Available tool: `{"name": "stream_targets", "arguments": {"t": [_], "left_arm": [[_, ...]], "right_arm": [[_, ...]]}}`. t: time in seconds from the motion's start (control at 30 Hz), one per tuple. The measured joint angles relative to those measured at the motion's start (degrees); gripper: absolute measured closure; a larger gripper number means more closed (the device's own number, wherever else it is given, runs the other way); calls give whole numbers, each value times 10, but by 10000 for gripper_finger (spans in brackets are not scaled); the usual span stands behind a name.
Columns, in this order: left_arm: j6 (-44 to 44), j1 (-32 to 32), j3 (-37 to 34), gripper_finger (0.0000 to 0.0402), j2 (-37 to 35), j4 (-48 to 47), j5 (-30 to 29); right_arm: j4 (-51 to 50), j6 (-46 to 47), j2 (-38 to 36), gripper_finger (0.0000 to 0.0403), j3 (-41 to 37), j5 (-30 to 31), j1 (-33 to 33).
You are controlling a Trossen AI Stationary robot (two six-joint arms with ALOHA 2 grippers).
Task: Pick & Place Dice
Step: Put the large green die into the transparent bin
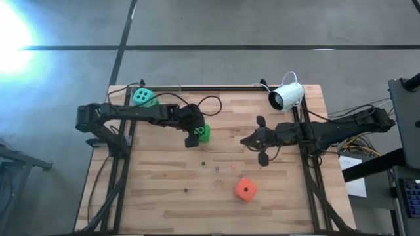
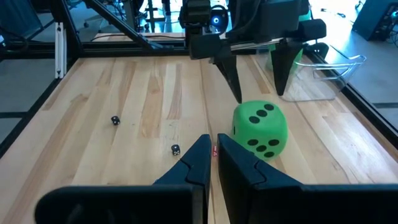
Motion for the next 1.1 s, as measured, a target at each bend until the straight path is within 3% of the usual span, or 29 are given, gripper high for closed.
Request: {"name": "stream_targets", "arguments": {"t": [1.1], "left_arm": [[-13,-1,-2,96,-2,9,-2]], "right_arm": [[0,-2,0,376,0,0,0]]}}
